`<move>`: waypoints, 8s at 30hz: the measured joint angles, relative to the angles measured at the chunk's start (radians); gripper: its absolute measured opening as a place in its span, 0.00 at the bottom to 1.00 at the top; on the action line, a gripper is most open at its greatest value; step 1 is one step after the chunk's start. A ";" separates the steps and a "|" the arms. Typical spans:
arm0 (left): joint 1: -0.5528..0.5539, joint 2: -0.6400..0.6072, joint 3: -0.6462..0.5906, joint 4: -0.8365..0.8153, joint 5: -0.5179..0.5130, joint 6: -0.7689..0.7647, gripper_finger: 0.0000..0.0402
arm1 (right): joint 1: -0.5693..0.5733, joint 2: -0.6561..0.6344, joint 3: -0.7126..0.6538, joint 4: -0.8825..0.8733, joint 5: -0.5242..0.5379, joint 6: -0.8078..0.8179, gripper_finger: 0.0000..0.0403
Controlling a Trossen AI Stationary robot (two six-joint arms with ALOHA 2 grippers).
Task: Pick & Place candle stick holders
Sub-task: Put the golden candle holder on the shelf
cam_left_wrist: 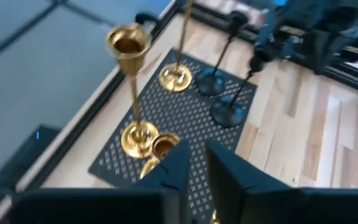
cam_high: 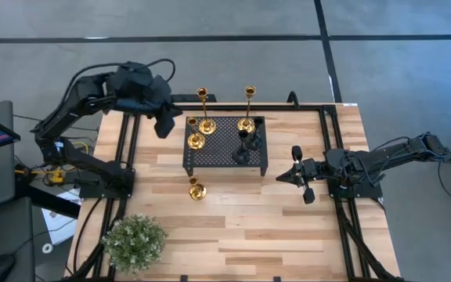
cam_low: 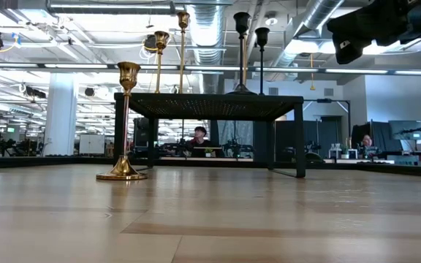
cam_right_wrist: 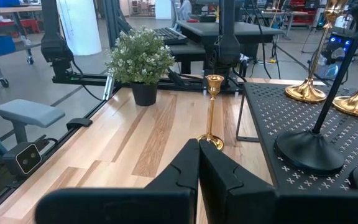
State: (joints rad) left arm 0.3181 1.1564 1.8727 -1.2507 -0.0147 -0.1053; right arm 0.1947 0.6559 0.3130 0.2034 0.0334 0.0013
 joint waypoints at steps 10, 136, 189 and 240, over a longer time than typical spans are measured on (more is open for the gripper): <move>-0.275 -0.045 -0.096 0.261 -0.087 0.209 0.01 | 0.000 0.000 0.000 0.000 0.000 0.000 0.00; -0.669 -0.446 -0.906 0.607 -0.234 0.259 0.01 | 0.000 0.000 0.000 0.090 0.020 0.079 0.00; -0.593 -0.140 -0.904 0.559 0.091 -0.289 0.01 | -0.002 0.000 0.000 0.085 0.020 0.048 0.00; -0.994 0.170 -1.027 0.608 -0.812 -0.885 0.01 | -0.002 0.006 0.000 0.128 0.054 0.121 0.00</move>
State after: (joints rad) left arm -0.6759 1.3260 0.8461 -0.6427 -0.8272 -0.9903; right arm 0.1932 0.6617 0.3126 0.3313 0.0872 0.1219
